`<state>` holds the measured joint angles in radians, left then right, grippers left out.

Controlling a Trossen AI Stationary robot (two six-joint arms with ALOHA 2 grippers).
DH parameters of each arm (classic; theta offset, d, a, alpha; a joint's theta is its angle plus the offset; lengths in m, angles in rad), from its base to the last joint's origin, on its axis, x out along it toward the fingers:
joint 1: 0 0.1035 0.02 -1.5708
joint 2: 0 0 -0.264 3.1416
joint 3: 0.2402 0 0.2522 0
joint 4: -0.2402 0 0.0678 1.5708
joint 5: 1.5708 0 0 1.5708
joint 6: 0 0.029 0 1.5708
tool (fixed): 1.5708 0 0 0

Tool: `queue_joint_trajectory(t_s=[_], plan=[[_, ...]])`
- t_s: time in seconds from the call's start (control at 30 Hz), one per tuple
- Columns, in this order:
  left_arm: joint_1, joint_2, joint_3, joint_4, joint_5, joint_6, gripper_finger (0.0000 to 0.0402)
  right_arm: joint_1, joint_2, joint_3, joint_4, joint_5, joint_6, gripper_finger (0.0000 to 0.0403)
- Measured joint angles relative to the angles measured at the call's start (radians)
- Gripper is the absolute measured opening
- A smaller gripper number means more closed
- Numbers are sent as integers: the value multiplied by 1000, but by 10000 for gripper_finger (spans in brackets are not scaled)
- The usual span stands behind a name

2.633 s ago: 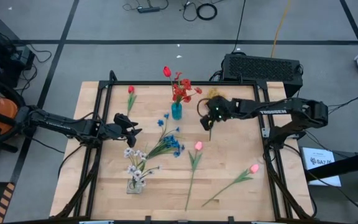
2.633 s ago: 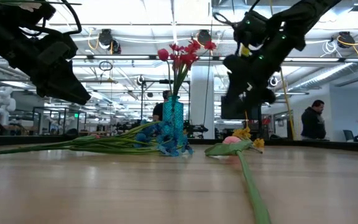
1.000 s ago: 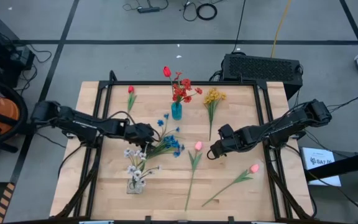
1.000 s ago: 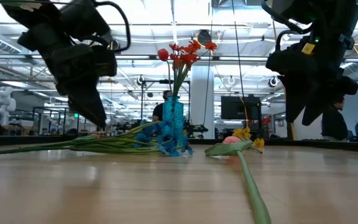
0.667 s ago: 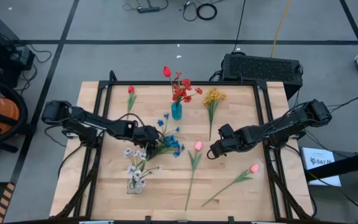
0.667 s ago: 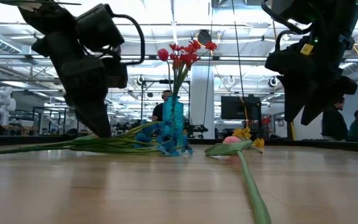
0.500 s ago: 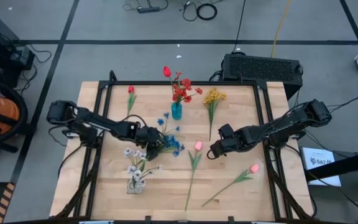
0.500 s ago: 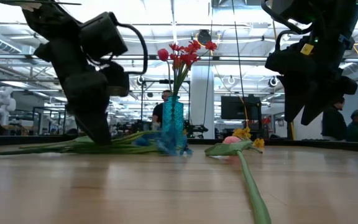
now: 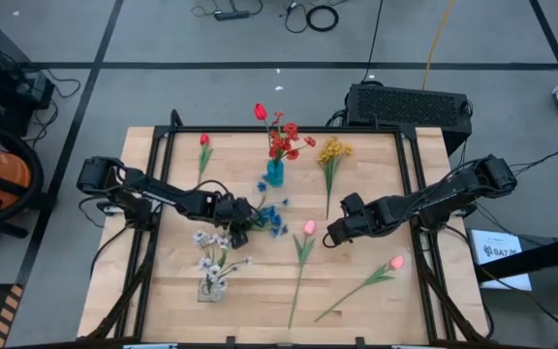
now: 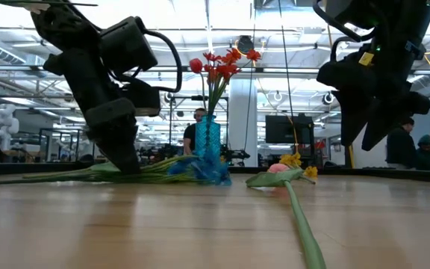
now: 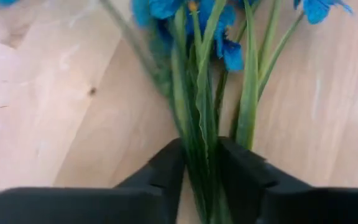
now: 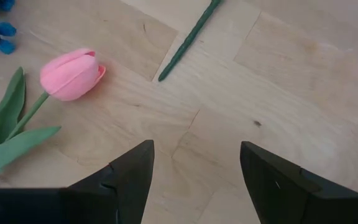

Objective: Sort flowers into vase by color
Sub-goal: Put the blue flowers into the blue flower vase

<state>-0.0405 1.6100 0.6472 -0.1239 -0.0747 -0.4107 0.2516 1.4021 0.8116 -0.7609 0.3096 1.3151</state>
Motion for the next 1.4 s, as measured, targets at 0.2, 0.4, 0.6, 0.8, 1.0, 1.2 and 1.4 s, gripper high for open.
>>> queue_joint_trajectory(t_s=[0.2,0.4,0.6,0.8,1.0,1.2,1.4], plan=[[2,0,-1,5,-8,0,15,14,0,0,-2,0,9,231],[2,-19,-2,2,-4,0,17,25,0,0,-2,1,13,231],[15,-115,-7,-38,0,15,7,25,0,0,-3,3,17,231],[40,-213,-6,-146,-85,32,7,25,0,0,-3,7,28,231],[48,-299,-6,-185,-88,61,7,25,0,0,-4,7,28,231],[48,-408,-5,-261,-88,112,7,25,0,0,-5,7,28,231],[48,-547,-4,-287,-88,139,7,25,1,0,-6,31,28,231]])
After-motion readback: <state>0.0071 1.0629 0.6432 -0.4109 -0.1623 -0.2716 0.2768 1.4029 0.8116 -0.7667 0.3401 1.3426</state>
